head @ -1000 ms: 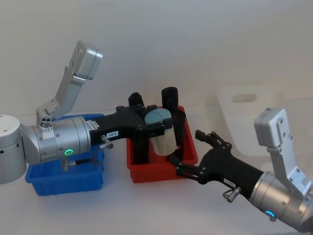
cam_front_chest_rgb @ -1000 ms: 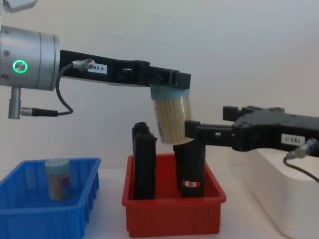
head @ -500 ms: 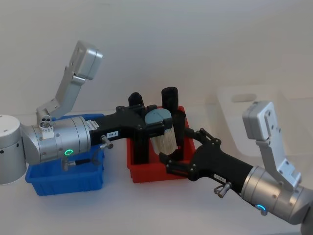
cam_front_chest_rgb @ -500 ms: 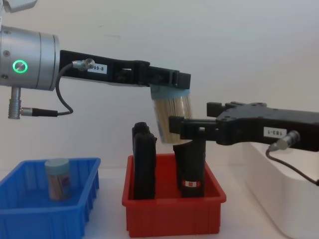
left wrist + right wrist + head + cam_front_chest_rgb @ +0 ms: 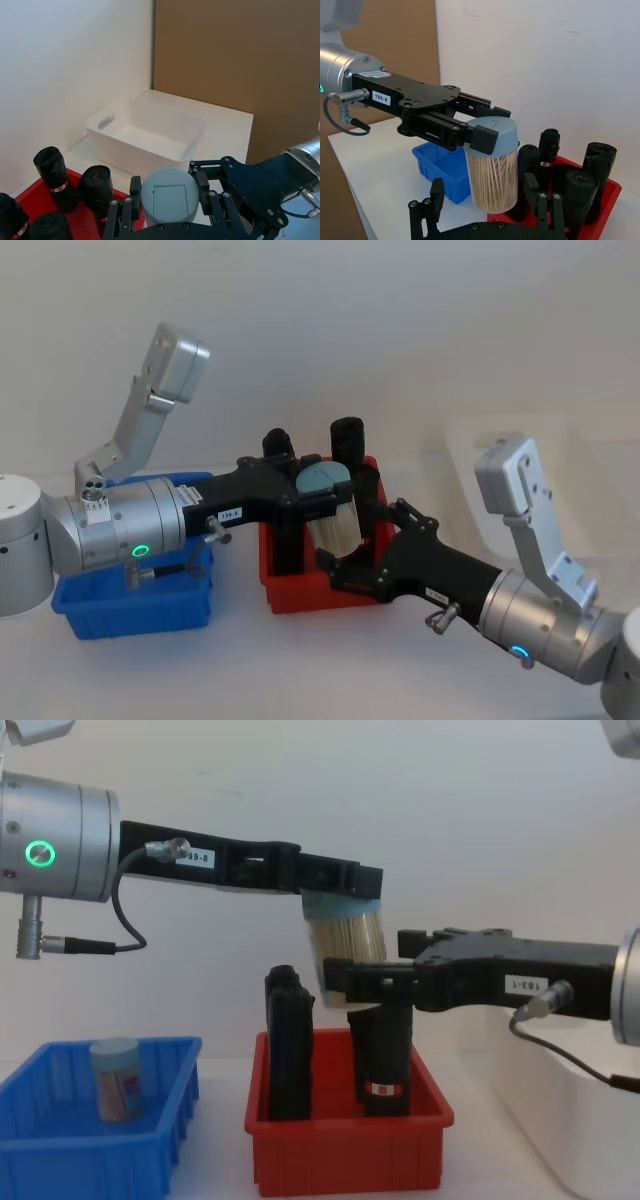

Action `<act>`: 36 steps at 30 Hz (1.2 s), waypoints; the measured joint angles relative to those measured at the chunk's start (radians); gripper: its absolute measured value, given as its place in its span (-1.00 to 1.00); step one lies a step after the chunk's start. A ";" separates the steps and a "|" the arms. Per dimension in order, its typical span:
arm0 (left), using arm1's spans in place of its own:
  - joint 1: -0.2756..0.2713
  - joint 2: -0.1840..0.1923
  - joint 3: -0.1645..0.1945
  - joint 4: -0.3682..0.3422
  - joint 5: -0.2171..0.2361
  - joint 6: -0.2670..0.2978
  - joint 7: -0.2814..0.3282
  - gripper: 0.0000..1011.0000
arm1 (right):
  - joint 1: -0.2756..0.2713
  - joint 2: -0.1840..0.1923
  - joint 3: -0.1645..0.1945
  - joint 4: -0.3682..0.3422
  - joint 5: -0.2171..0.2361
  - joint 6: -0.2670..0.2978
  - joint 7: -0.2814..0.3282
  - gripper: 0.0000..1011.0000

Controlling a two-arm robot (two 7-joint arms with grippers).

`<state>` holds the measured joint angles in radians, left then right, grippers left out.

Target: Pick the cotton swabs from the blue box and place them into the white box.

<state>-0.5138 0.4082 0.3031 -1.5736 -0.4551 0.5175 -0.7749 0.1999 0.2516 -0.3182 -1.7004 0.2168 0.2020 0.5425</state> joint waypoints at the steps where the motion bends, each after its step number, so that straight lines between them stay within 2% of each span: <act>1: 0.000 0.000 0.000 0.000 0.000 0.000 0.000 0.31 | 0.002 -0.001 -0.001 0.002 -0.001 0.001 0.000 0.98; 15: 0.000 0.000 0.000 0.000 0.000 0.000 0.000 0.31 | 0.038 -0.016 -0.010 0.041 -0.026 0.007 0.009 0.98; 19: 0.000 0.000 0.000 0.000 0.000 0.000 0.000 0.31 | 0.047 -0.019 -0.012 0.051 -0.030 0.007 0.012 0.87; 23: 0.000 0.000 0.000 0.000 0.000 0.000 0.000 0.31 | 0.057 -0.023 -0.014 0.064 -0.034 0.006 0.013 0.61; 26: 0.000 0.000 0.000 0.000 0.000 0.000 0.000 0.31 | 0.061 -0.024 -0.015 0.069 -0.036 0.005 0.012 0.51; 28: 0.000 0.000 0.000 0.000 0.000 0.000 0.000 0.31 | 0.065 -0.025 -0.015 0.073 -0.037 0.004 0.012 0.32; 30: 0.000 0.000 0.000 0.000 0.000 0.000 0.001 0.31 | 0.069 -0.026 -0.016 0.078 -0.038 0.003 0.011 0.23; 34: 0.000 0.000 0.000 0.000 0.001 0.000 0.002 0.31 | 0.073 -0.027 -0.017 0.083 -0.039 0.002 0.010 0.23; 36: 0.000 0.000 0.000 0.000 0.000 0.000 0.002 0.37 | 0.075 -0.027 -0.016 0.086 -0.041 0.002 0.007 0.23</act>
<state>-0.5138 0.4084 0.3030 -1.5735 -0.4551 0.5172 -0.7732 0.2753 0.2243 -0.3345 -1.6145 0.1763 0.2039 0.5493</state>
